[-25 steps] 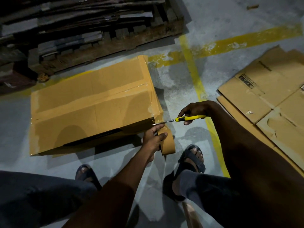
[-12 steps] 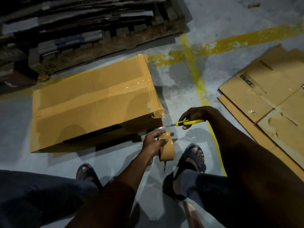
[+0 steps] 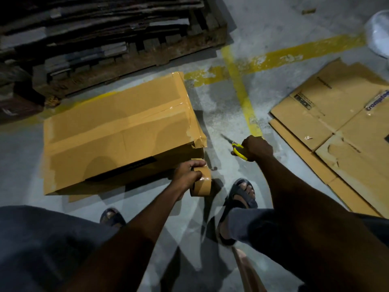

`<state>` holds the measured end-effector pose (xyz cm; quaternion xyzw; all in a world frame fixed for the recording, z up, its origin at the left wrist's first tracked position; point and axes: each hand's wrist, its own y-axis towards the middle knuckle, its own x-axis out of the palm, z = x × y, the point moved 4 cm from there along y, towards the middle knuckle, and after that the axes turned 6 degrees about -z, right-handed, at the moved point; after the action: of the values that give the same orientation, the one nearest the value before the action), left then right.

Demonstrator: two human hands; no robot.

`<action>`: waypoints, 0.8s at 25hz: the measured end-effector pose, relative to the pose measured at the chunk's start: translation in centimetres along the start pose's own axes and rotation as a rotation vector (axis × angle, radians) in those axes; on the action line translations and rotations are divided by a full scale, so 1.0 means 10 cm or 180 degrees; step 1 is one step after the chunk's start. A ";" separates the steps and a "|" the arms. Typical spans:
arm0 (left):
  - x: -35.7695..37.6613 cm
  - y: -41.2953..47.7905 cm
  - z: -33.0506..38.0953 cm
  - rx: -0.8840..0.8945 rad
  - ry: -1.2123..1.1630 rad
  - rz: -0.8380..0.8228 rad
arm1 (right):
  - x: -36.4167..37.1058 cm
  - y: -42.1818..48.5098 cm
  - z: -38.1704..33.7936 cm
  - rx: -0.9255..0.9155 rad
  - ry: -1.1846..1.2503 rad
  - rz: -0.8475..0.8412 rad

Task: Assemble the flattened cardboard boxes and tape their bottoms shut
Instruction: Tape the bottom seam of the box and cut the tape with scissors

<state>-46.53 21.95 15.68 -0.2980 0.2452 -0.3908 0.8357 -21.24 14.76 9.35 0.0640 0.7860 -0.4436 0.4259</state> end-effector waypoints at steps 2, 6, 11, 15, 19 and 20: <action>-0.16 -0.13 0.19 0.0159 0.0212 -0.0123 | -0.08 -0.17 -0.14 0.0249 0.0471 0.0651; -0.73 -0.36 0.56 0.0441 0.0473 0.0047 | -0.36 -0.41 -0.79 -0.0186 0.0797 0.1174; -1.66 -0.55 0.99 0.0764 0.0794 0.0667 | -0.48 -0.56 -1.93 -0.0949 0.0523 0.1586; -2.16 -0.55 0.96 0.0818 0.1180 0.1107 | -0.24 -0.39 -2.61 -0.1207 0.0155 0.1600; -2.45 -0.40 0.81 0.0529 0.1416 0.1062 | 0.08 -0.21 -2.88 -0.1216 -0.0312 0.1369; -2.47 -0.38 0.83 0.0533 0.1447 0.1079 | 0.09 -0.23 -2.86 -0.1227 -0.0341 0.1319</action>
<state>-57.29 42.28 28.48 -0.0876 0.4394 -0.3213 0.8343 -40.43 34.63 17.17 0.1177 0.8023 -0.1923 0.5528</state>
